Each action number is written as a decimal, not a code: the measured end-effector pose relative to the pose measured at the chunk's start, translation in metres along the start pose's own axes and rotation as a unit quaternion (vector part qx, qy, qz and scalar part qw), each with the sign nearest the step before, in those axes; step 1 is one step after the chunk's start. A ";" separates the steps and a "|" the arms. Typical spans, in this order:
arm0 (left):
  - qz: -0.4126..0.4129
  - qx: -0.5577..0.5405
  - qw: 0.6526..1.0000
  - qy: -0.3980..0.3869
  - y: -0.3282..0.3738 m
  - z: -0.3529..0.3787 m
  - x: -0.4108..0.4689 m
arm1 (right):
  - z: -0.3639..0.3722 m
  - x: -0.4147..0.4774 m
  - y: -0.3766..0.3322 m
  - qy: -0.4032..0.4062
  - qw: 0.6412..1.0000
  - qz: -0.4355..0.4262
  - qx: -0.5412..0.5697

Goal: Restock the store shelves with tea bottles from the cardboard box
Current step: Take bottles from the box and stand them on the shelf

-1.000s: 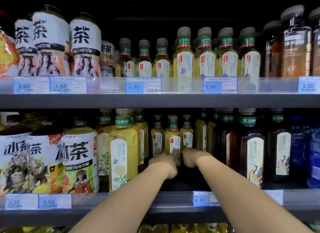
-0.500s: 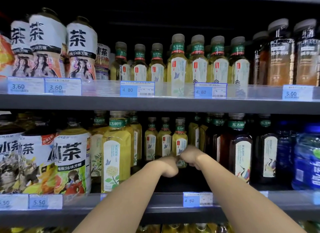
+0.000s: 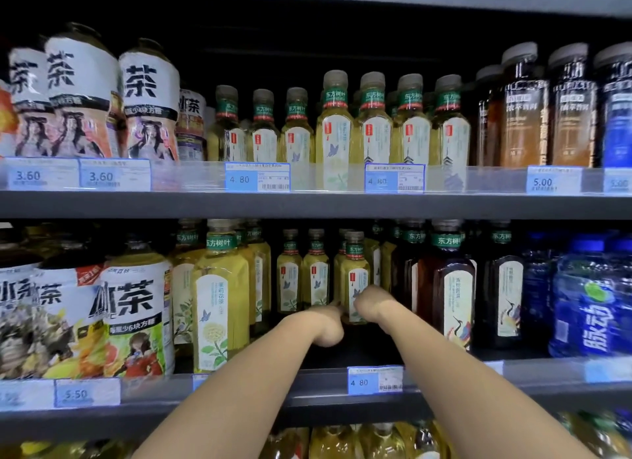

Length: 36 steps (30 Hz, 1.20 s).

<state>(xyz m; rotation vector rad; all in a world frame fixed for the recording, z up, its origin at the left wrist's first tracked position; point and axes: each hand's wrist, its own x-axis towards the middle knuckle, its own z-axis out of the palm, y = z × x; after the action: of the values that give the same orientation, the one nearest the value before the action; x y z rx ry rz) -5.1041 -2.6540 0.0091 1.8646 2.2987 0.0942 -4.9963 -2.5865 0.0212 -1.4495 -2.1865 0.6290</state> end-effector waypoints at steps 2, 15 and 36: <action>-0.009 -0.012 1.000 0.017 0.003 -0.002 -0.015 | -0.009 -0.020 -0.004 0.006 1.000 -0.008 -0.020; 0.055 0.018 0.920 0.387 0.036 0.043 -0.214 | -0.011 -0.214 0.022 0.180 0.967 -0.173 -0.048; -0.073 0.038 0.995 -0.061 -0.072 0.557 -0.350 | 0.398 -0.438 0.292 -0.258 0.959 0.058 -0.102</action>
<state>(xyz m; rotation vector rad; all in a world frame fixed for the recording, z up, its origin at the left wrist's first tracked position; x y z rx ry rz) -5.0047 -3.0458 -0.5145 1.6789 2.3733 -0.1246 -4.8625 -2.9430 -0.5170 -1.6743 -2.6385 0.9317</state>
